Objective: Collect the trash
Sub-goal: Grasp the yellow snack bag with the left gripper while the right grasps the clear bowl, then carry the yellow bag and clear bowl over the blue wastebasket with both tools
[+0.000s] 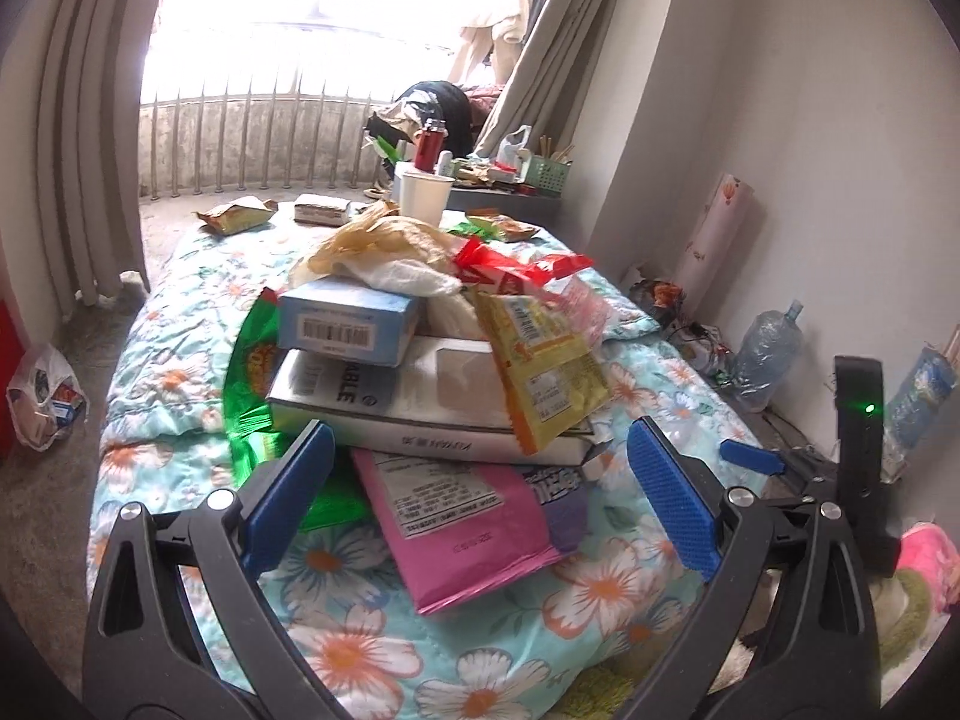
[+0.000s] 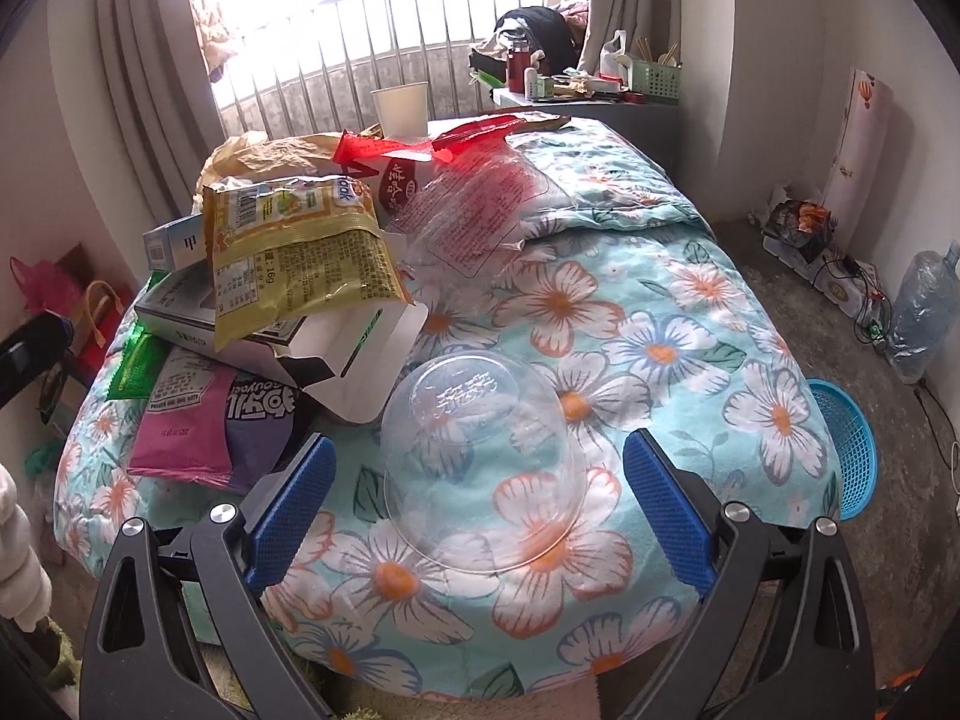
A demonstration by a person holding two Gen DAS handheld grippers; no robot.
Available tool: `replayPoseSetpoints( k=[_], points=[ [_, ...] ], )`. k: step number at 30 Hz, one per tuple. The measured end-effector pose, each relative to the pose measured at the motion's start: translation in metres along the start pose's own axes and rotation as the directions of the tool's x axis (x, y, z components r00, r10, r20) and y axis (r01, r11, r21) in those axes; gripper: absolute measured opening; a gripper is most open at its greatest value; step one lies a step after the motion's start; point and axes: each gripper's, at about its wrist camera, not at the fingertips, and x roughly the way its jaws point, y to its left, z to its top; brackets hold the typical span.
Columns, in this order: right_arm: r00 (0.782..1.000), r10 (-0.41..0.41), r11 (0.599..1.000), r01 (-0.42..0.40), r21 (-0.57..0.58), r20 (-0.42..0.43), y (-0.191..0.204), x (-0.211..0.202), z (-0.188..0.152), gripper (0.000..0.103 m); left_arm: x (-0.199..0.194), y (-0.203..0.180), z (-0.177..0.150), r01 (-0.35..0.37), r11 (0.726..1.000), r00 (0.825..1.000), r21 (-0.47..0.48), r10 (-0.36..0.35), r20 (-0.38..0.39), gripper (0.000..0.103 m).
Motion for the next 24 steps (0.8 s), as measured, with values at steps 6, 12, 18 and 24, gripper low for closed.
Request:
replayPoseSetpoints(
  k=[6,12,18,24],
  points=[
    [0.998,0.046,0.997,-0.044,0.062,-0.038,-0.011,0.014,-0.002,0.083,0.046,-0.015,0.023,0.113,0.993,0.990,-0.027,-0.115,-0.082,0.074],
    [0.994,0.093,0.989,-0.087,0.120,-0.050,-0.022,0.021,-0.007,0.079,0.086,-0.006,0.027,0.101,0.989,0.976,-0.109,-0.120,-0.182,0.060],
    [0.993,0.109,0.989,-0.104,0.105,-0.038,-0.019,0.022,-0.006,0.074,0.092,-0.005,0.026,0.097,0.989,0.976,-0.111,-0.116,-0.184,0.033],
    [0.993,0.113,0.988,-0.110,0.110,-0.019,-0.021,0.017,-0.007,0.073,0.085,-0.009,0.028,0.090,0.993,0.980,-0.083,-0.103,-0.169,0.016]
  ],
)
